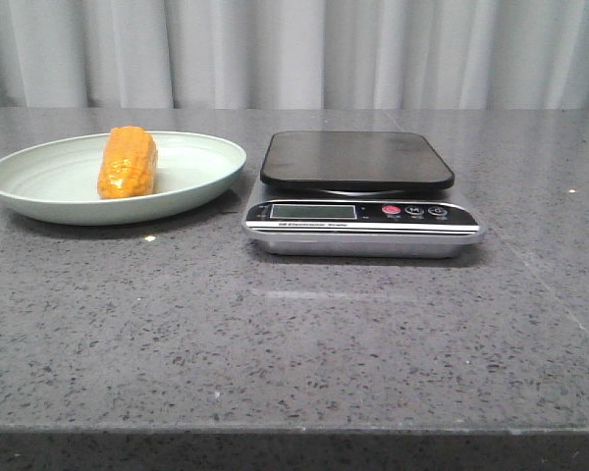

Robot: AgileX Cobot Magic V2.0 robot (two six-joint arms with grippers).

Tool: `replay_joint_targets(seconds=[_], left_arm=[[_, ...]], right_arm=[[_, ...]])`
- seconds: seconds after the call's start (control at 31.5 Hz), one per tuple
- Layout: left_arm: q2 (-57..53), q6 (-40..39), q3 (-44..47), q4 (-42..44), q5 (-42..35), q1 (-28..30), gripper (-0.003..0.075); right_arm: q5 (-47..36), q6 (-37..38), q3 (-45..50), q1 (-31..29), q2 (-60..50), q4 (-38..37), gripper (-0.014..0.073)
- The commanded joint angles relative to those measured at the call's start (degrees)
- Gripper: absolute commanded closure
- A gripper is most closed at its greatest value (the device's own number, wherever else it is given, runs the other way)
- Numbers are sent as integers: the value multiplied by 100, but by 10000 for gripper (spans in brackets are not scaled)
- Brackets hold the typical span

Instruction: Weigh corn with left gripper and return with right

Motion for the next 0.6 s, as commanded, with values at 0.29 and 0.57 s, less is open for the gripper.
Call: replay_joint_targets(seconds=[0.29,0.57], left_arm=[[75,1,-143,-20,-399,9,588],[75,1,-97,-34,-412,9,588]], right_arm=[[-415,-44,6,-30,74,-36,454],[-415,-44,6,-30,74,-36,454]])
